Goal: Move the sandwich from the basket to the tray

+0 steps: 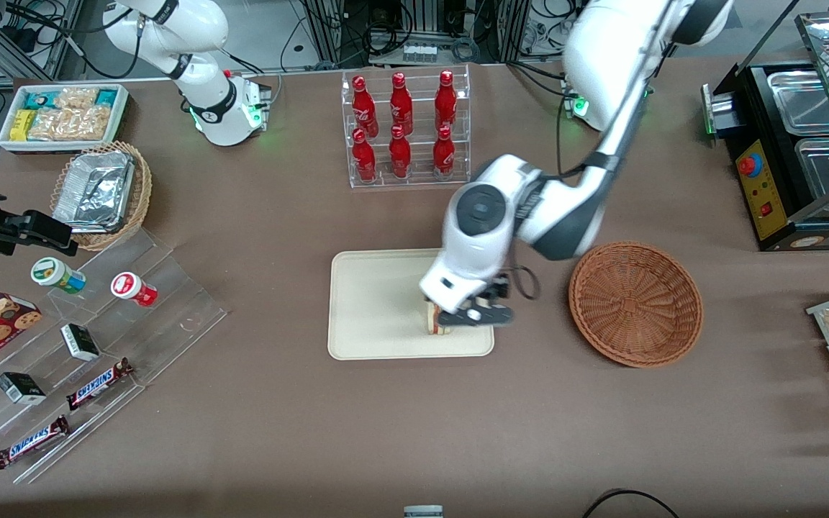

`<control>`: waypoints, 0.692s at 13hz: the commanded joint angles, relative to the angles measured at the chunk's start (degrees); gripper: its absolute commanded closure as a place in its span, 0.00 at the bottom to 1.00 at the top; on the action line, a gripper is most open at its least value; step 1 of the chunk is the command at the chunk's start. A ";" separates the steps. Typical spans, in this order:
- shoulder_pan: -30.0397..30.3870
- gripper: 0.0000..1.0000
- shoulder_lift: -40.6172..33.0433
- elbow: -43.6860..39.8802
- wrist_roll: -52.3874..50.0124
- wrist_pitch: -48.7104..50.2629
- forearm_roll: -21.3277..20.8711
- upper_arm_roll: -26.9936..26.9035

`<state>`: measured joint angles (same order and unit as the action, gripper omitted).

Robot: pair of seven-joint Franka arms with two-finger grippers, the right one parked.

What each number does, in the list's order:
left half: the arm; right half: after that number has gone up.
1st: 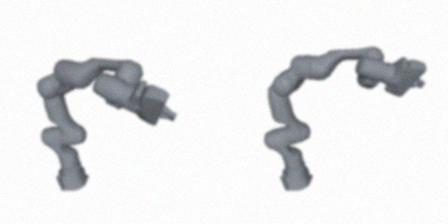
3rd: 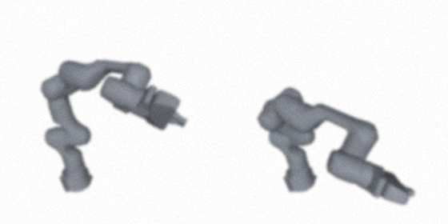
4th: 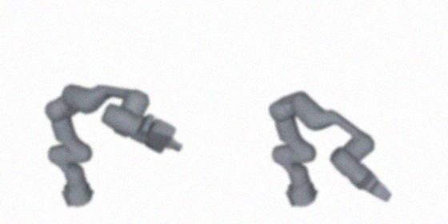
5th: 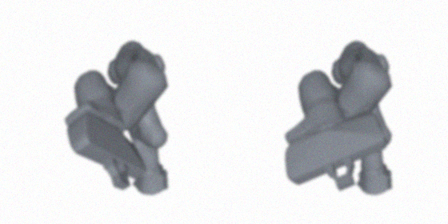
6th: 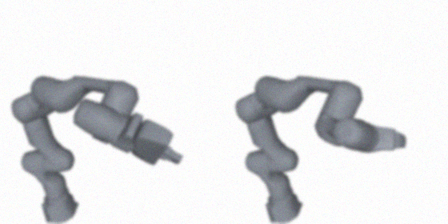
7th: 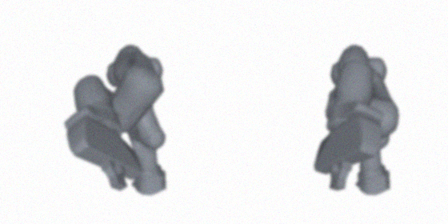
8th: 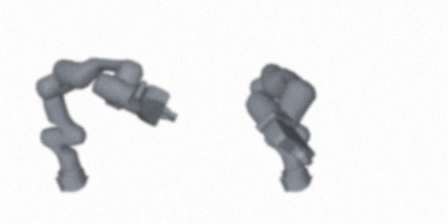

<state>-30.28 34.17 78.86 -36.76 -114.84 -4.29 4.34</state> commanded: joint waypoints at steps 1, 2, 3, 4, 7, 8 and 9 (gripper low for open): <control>4.86 0.00 -3.13 0.24 3.98 4.08 2.16 0.41; 7.32 0.00 -4.01 0.24 5.55 5.75 2.96 0.50; 9.00 0.00 -4.89 0.16 9.04 7.59 3.05 0.50; 10.84 0.00 -5.86 0.16 12.65 9.78 3.49 0.41; 17.52 0.00 -8.23 0.07 18.99 15.50 4.89 0.41; 19.45 0.00 -9.28 0.07 20.66 17.61 5.08 0.41; 21.30 0.00 -10.95 0.07 21.90 20.50 5.08 0.32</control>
<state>-11.77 26.23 78.60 -17.31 -98.57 -0.33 4.15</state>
